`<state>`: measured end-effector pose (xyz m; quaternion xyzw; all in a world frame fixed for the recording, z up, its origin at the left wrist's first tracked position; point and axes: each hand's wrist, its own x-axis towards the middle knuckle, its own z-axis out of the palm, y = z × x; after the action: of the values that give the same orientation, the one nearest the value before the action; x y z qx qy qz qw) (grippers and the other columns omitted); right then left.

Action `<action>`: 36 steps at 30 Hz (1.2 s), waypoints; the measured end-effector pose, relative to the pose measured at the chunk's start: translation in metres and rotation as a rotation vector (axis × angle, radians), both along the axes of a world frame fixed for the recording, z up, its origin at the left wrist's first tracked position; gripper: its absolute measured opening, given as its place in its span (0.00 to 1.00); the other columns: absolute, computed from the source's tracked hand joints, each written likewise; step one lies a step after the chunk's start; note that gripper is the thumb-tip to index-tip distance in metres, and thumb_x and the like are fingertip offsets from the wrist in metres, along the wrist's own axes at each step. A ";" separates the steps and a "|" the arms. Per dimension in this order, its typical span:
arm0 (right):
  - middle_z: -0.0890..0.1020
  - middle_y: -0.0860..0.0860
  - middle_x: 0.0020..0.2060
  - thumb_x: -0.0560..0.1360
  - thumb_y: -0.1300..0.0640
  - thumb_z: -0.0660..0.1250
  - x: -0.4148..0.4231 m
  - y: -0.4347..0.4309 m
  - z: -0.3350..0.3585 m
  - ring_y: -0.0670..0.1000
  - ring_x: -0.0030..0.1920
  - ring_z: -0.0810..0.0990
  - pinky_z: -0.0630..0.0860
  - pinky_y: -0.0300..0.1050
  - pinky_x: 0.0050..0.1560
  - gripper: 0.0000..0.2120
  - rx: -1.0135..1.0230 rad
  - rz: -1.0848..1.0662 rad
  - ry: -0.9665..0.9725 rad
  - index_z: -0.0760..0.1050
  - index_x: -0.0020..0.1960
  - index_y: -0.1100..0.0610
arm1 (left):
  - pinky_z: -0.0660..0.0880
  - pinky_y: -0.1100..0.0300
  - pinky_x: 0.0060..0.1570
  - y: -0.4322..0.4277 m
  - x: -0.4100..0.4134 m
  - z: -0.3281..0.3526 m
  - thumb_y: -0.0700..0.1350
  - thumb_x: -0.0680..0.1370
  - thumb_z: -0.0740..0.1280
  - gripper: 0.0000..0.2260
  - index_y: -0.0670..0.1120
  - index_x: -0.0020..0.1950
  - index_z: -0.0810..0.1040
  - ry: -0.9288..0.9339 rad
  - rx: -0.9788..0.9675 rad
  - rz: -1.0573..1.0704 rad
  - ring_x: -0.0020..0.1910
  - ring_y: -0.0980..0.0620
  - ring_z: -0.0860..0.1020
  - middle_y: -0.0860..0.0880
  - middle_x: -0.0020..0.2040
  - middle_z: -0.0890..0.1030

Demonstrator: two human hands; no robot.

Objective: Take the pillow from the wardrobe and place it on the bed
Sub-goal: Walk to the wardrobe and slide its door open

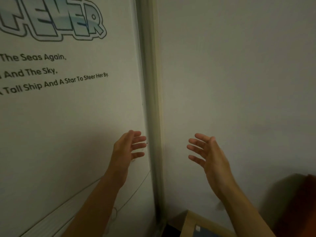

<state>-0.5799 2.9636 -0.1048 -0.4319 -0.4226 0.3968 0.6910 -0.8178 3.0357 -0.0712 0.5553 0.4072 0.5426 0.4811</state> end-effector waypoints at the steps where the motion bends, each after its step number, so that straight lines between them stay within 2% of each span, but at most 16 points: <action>1: 0.83 0.52 0.59 0.75 0.36 0.53 0.000 0.010 -0.001 0.52 0.59 0.83 0.79 0.55 0.59 0.30 -0.005 0.007 0.002 0.75 0.66 0.52 | 0.81 0.57 0.42 0.009 0.000 0.000 0.54 0.83 0.55 0.17 0.46 0.58 0.79 -0.006 -0.004 0.009 0.50 0.47 0.84 0.47 0.51 0.86; 6: 0.84 0.53 0.59 0.74 0.35 0.54 -0.011 0.058 0.006 0.53 0.58 0.83 0.80 0.55 0.58 0.30 -0.013 -0.012 -0.005 0.76 0.65 0.53 | 0.80 0.54 0.43 0.054 -0.004 -0.003 0.52 0.83 0.55 0.17 0.45 0.58 0.79 -0.012 0.016 -0.004 0.50 0.47 0.84 0.46 0.53 0.86; 12: 0.85 0.51 0.57 0.73 0.35 0.54 -0.042 0.111 0.020 0.51 0.56 0.84 0.82 0.46 0.54 0.30 -0.011 0.015 -0.050 0.76 0.64 0.52 | 0.80 0.60 0.41 0.097 -0.020 -0.012 0.53 0.83 0.55 0.17 0.46 0.58 0.79 -0.047 0.043 -0.016 0.50 0.50 0.84 0.48 0.52 0.86; 21: 0.84 0.49 0.57 0.74 0.35 0.53 -0.062 0.177 0.018 0.50 0.56 0.84 0.81 0.45 0.54 0.29 -0.015 0.062 -0.083 0.75 0.64 0.51 | 0.81 0.61 0.42 0.137 -0.018 -0.009 0.49 0.83 0.56 0.15 0.44 0.61 0.77 -0.052 0.043 -0.005 0.51 0.49 0.83 0.46 0.56 0.83; 26: 0.84 0.46 0.54 0.82 0.43 0.53 -0.064 0.219 0.022 0.50 0.56 0.83 0.80 0.47 0.58 0.17 0.028 0.055 -0.091 0.76 0.61 0.48 | 0.81 0.61 0.41 0.151 -0.008 0.000 0.48 0.83 0.55 0.15 0.42 0.63 0.76 -0.033 0.034 0.036 0.53 0.48 0.82 0.46 0.58 0.82; 30: 0.85 0.41 0.50 0.82 0.44 0.55 -0.065 0.248 0.029 0.46 0.55 0.82 0.79 0.45 0.59 0.13 0.073 0.072 -0.118 0.77 0.57 0.44 | 0.79 0.58 0.43 0.163 0.006 0.016 0.50 0.82 0.57 0.13 0.47 0.59 0.78 0.032 0.080 0.101 0.53 0.49 0.81 0.47 0.57 0.82; 33: 0.84 0.43 0.53 0.82 0.47 0.58 -0.062 0.270 0.032 0.44 0.57 0.81 0.76 0.43 0.60 0.11 0.111 0.073 -0.159 0.78 0.58 0.45 | 0.79 0.57 0.46 0.174 0.014 0.025 0.54 0.81 0.58 0.10 0.55 0.54 0.78 0.113 0.149 0.146 0.52 0.53 0.81 0.53 0.54 0.82; 36: 0.82 0.42 0.55 0.81 0.51 0.63 -0.058 0.293 0.032 0.40 0.56 0.80 0.77 0.37 0.58 0.10 0.129 0.058 -0.218 0.76 0.62 0.47 | 0.79 0.61 0.45 0.186 0.023 0.031 0.53 0.81 0.59 0.07 0.56 0.53 0.77 0.192 0.187 0.169 0.50 0.55 0.80 0.55 0.51 0.81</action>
<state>-0.6382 3.2566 -0.0732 -0.4148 -0.5320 0.3392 0.6556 -0.7950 3.2216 -0.0399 0.6108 0.4443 0.5611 0.3386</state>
